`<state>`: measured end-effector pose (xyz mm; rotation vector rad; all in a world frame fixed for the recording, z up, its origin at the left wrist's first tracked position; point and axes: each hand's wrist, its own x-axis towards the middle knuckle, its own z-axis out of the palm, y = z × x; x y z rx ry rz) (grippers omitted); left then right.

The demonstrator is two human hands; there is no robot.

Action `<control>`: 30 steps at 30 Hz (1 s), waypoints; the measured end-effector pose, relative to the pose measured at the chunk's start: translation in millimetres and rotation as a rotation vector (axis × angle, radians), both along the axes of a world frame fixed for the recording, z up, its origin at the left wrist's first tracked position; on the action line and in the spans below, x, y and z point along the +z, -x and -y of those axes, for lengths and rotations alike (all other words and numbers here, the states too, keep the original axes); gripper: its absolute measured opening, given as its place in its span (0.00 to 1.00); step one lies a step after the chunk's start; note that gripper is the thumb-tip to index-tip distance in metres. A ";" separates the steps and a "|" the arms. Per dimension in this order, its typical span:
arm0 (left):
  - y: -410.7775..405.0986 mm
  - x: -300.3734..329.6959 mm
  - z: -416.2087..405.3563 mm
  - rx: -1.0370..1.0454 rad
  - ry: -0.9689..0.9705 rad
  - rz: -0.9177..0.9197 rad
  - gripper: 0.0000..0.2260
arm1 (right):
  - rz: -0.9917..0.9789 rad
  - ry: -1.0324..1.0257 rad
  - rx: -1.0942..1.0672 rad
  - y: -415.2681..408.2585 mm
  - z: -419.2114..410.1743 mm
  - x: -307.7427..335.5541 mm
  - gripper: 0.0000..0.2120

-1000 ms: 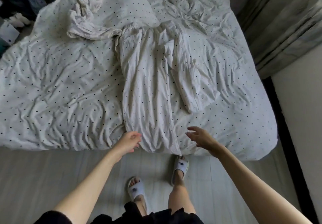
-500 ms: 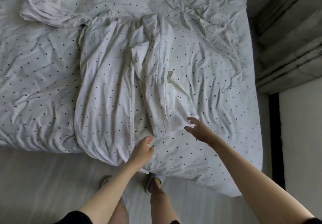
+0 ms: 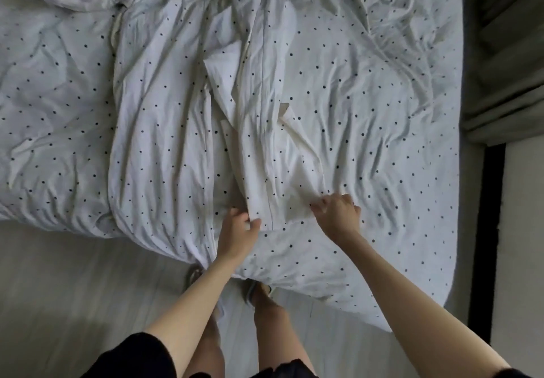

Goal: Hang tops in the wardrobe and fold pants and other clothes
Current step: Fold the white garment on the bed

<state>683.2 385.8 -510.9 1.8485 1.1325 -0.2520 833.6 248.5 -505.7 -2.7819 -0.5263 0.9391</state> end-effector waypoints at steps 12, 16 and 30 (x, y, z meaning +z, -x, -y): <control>34.5 85.5 10.7 -0.307 -0.192 0.174 0.15 | -0.298 -0.421 -0.314 73.3 20.7 72.2 0.22; 45.0 110.0 22.4 -0.360 -0.093 0.266 0.06 | -0.721 -0.572 -0.484 101.4 16.3 102.9 0.26; 152.1 104.1 36.6 -0.462 0.305 0.206 0.15 | -0.395 -0.442 -0.357 169.0 41.6 145.0 0.13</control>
